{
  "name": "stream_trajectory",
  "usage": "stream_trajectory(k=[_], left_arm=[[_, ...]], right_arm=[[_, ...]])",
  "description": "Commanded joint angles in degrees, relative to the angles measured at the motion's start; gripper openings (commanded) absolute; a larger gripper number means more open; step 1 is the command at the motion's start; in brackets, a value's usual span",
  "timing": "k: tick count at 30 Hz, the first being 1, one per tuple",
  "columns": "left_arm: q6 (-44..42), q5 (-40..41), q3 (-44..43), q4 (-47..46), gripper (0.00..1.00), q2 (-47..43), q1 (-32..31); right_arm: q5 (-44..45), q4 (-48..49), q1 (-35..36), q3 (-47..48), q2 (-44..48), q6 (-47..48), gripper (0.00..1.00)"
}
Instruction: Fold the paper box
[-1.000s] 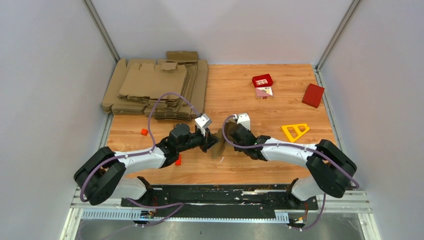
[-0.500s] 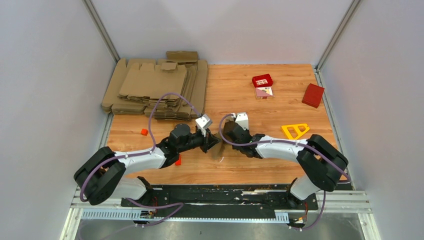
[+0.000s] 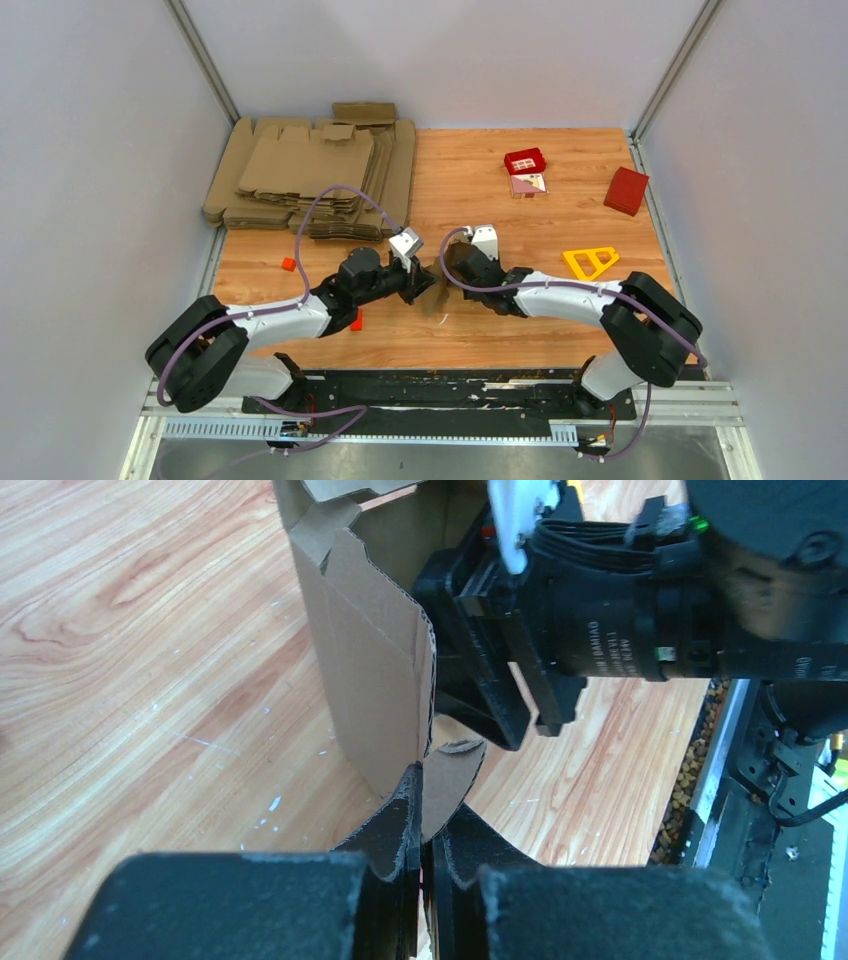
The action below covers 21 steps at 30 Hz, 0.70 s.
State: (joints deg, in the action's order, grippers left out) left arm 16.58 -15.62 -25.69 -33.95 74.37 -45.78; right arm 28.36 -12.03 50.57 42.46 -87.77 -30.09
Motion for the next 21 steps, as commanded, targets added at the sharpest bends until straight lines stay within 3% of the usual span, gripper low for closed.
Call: stream_trajectory(k=[1,11,17,21], left_arm=[[-1.6,1.6,-1.1,1.9,0.07,-2.4,-0.9],[-1.9,2.2,-1.2,2.5,0.07,-2.9,-0.9],[-1.7,1.8,-1.3,2.4,0.07,-2.8,-0.9],[-1.6,1.5,-1.2,2.2,0.07,-2.8,-0.9]], right_arm=[[-2.0,-1.2,0.7,-0.3,4.7,0.1,0.40],[-2.6,-2.6,0.7,-0.8,8.1,0.9,0.41],[-4.0,-1.2,0.7,-0.9,5.2,1.2,0.48],[-3.3,-0.7,0.7,0.2,2.2,0.9,0.46]])
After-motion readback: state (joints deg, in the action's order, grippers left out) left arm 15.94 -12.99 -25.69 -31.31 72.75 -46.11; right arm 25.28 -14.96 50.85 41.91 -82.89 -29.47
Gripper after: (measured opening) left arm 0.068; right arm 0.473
